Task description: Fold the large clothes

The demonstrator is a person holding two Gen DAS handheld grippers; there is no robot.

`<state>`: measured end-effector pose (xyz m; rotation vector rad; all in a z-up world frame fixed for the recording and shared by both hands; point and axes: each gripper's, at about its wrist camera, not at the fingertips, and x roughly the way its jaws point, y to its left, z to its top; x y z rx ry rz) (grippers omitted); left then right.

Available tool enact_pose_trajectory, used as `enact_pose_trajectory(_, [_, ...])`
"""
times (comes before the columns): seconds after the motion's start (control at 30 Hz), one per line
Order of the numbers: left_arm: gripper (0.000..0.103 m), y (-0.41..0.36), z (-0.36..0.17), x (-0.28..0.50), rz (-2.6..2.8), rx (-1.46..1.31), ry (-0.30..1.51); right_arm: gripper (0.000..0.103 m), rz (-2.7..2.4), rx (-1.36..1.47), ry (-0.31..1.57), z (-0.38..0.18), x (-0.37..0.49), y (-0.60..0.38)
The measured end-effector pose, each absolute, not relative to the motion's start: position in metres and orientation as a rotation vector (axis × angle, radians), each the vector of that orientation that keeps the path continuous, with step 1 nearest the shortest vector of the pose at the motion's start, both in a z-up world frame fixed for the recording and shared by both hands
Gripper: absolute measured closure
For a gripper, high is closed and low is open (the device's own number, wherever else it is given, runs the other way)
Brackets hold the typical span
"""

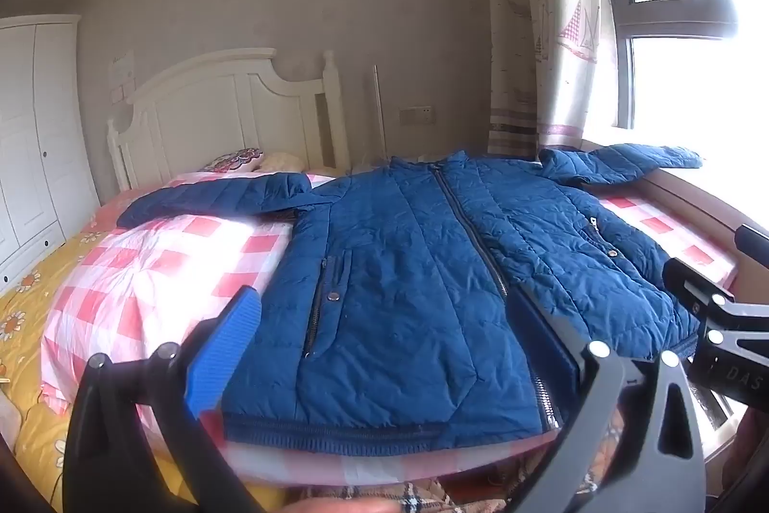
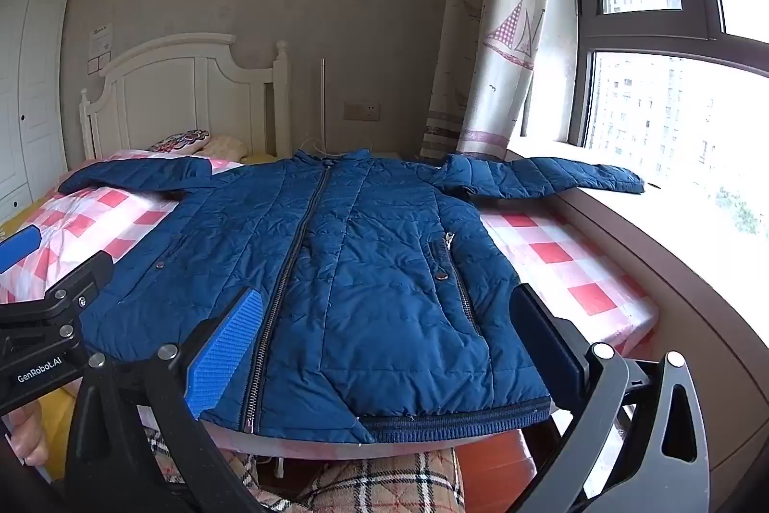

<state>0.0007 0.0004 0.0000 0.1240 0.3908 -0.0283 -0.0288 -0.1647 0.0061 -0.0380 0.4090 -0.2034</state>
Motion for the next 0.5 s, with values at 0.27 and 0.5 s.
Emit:
enact_pose_trajectory(0.27, [0.002, 0.0014, 0.0004, 0.0004, -0.029, 0.107, 0.392, 0.004, -0.2, -0.034, 0.41, 0.0055, -0.0281, -0.1645])
enact_pose_trajectory(0.5, [0.002, 0.0019, 0.0004, 0.0005, -0.029, 0.104, 0.392, 0.004, -0.2, -0.035, 0.41, 0.005, -0.0279, -0.1643])
